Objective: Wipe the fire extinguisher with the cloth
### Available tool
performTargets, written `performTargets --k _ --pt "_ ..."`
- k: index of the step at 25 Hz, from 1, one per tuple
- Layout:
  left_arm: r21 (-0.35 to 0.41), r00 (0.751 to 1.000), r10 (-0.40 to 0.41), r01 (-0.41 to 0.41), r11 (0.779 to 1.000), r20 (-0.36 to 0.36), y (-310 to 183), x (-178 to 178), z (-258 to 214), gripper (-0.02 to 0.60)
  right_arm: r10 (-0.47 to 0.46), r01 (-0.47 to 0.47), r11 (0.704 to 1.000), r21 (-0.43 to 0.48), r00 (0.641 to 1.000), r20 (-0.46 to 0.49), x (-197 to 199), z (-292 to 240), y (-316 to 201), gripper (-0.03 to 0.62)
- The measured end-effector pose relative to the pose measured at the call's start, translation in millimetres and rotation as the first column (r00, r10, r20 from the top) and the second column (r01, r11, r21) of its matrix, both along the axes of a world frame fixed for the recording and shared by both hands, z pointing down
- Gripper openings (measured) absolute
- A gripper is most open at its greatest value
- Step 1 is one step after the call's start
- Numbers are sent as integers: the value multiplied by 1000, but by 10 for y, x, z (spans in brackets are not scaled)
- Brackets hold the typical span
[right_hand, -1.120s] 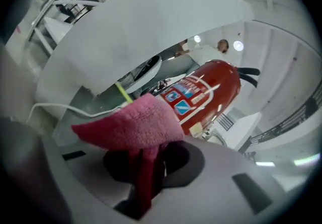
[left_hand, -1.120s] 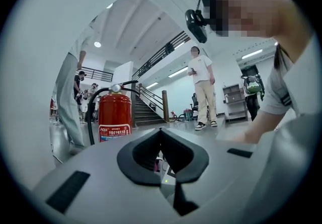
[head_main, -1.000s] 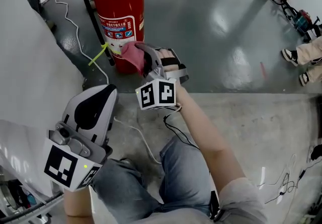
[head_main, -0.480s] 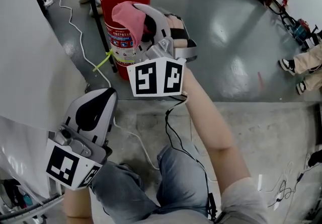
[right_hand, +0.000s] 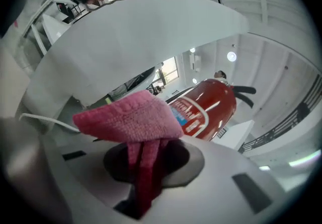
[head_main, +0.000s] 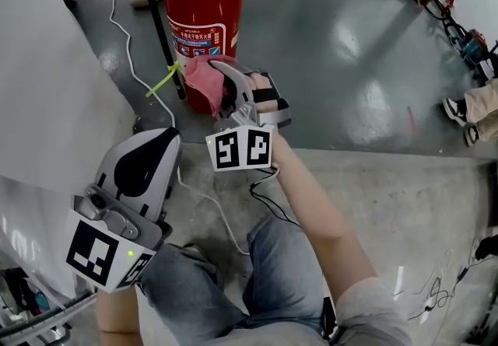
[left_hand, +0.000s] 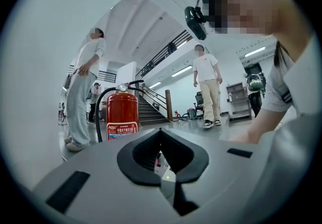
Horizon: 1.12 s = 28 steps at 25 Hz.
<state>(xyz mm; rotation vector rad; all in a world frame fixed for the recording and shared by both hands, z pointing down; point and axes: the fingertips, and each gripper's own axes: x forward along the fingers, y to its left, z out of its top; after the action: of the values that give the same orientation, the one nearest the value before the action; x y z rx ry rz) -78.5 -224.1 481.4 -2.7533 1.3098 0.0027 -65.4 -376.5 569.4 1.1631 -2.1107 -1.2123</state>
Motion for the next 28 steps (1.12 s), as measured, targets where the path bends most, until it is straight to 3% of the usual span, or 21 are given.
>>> performTargets --k 5,10,15,19,22,28 --pt "-5 1000 -3 3 1000 -2 29 -15 25 5 2 -11 994 -108 996 -86 -20 575 8 63" --pt "-9 1000 -11 11 1000 6 51 -36 41 5 -1 -22 978 -207 994 -109 -31 845 -11 63" --pt "2 1000 -21 21 1000 18 75 -45 6 5 24 -11 966 -259 999 48 15 510 -14 63" --pt "7 1000 -27 26 1000 15 89 -13 -21 5 11 41 965 -258 981 195 92 57 63 63" --pt "12 1000 -24 24 1000 19 96 51 -46 5 -38 144 946 -289 938 343 171 -303 254 63" --pt "13 1000 -13 13 1000 17 139 175 -88 5 -197 413 864 -290 805 559 347 -835 940 63"
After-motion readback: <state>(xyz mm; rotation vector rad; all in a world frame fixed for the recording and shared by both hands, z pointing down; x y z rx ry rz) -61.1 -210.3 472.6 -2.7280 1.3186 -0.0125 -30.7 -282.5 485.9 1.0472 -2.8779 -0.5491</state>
